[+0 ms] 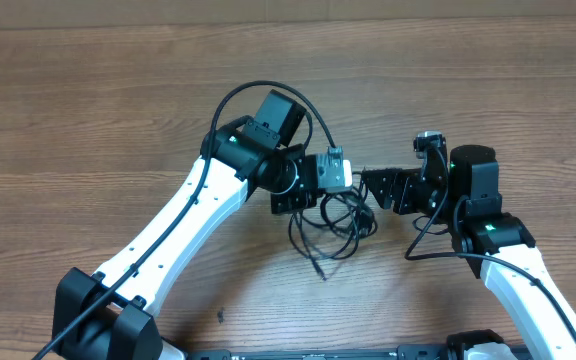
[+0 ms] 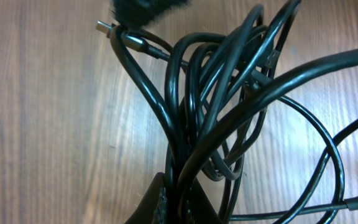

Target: Untangle cables

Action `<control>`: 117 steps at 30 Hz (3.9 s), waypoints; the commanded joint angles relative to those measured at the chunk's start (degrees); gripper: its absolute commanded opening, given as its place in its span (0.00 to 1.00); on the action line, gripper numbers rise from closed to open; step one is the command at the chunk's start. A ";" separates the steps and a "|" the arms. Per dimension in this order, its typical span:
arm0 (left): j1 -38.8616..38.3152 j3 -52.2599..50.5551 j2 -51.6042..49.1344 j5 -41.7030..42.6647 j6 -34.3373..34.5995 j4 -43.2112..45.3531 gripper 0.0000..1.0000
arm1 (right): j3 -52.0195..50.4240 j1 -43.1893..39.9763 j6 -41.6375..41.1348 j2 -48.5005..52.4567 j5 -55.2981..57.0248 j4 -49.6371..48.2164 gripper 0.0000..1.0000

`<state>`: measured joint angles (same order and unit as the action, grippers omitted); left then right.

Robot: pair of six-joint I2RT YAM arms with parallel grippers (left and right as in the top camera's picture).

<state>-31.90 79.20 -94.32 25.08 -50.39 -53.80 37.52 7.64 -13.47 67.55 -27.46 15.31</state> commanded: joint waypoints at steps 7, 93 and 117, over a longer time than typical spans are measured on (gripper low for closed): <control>-0.37 1.33 1.46 -1.16 -5.44 -3.17 0.04 | 1.18 0.15 -0.24 -0.68 2.38 -0.22 0.70; -6.62 1.27 -0.07 -32.79 20.44 20.87 0.04 | 1.18 0.17 3.45 -0.68 -24.28 -7.69 0.71; -7.50 1.27 -0.07 -13.88 21.29 20.70 0.04 | 1.18 0.17 3.50 -0.68 -24.04 -7.76 0.72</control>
<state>-37.89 79.20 -94.30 3.95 -29.93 -33.06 37.52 7.66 -10.26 67.55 -52.77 8.16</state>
